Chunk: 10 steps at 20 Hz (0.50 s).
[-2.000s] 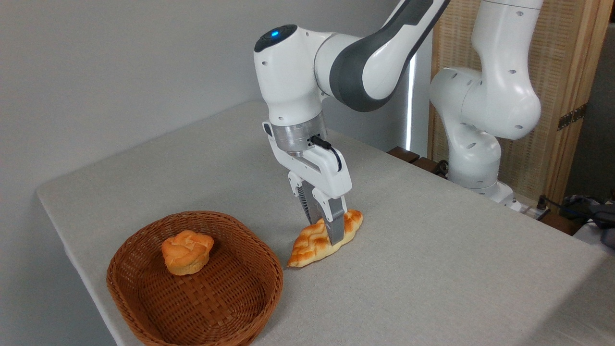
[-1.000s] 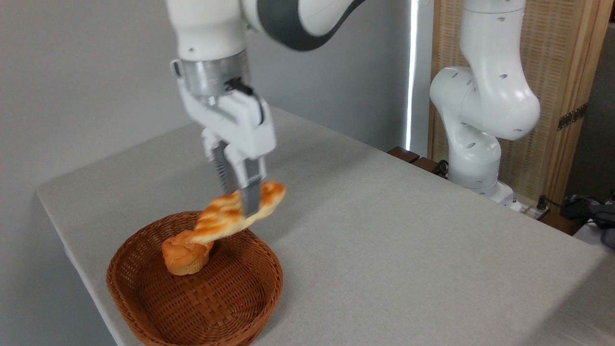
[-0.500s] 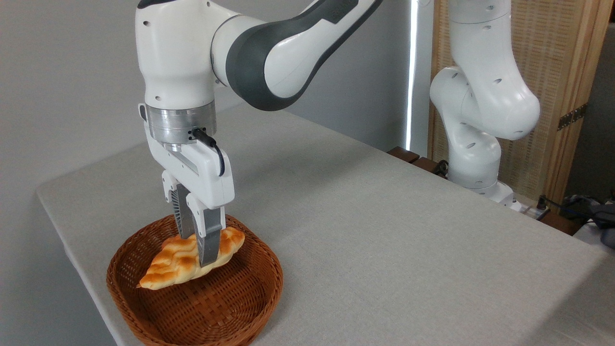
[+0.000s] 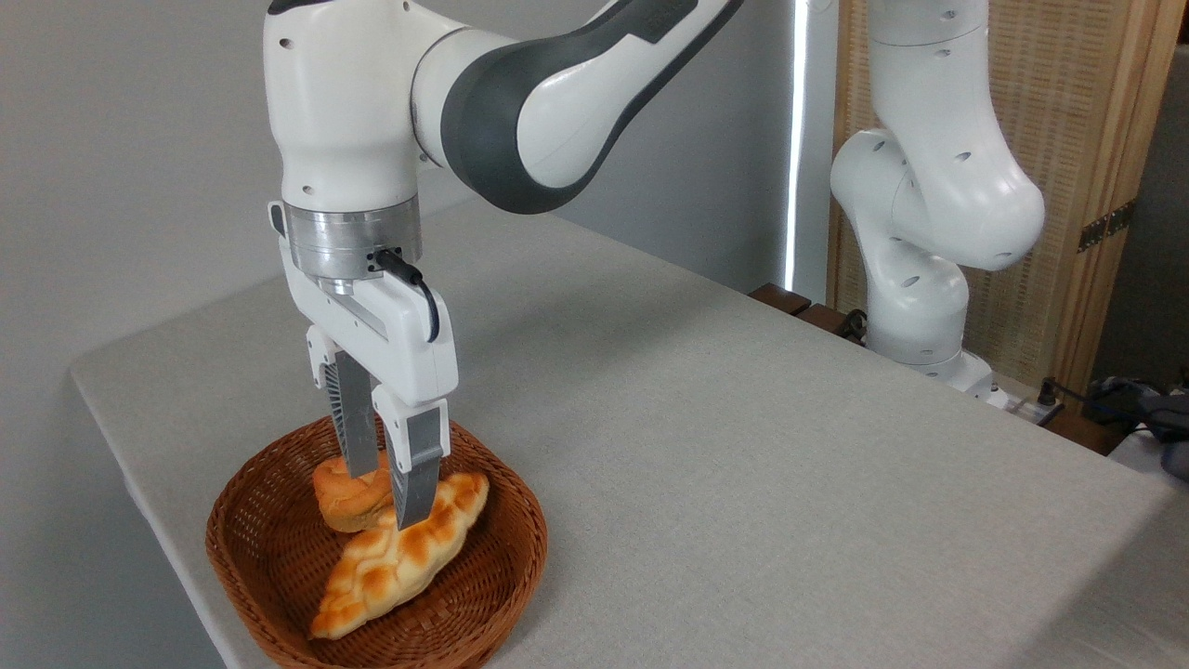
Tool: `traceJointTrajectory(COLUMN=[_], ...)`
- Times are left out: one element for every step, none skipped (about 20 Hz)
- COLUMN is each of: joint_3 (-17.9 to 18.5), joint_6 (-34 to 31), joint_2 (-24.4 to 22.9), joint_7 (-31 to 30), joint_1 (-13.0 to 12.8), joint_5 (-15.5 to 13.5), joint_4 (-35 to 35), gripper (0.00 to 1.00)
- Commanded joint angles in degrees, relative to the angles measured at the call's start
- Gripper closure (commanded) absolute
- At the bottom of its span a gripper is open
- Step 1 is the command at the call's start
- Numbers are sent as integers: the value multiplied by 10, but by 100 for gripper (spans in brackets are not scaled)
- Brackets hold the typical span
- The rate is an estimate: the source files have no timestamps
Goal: Put bread into the basket
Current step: 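Lower the bread into the basket beside the bun and open the gripper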
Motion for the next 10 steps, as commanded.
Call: traceJointTrajectory(joint_3=[3,3,3,3,3,4,3,1,-1,-3], joint_6=[3,4,3,3,-1,-5,-28,-59,-100,-159], joint_2=[-3,-3,-5,-10,-17,-28,-48,-60,-67,-68], joint_7=[5,4,2,-1,-3,-9,-30,-46,-58,-66], joint_1=[-1,-1,-1,-1,-1,-1,-1,0,-1,0], joint_5=[4,4,2,0,-5,-10,-16,-21,-27,-37], joint_4=[4,5,6,6,6,7,8,17,38,64], gripper=[0,0,0,0,0,0,0,0,0,0])
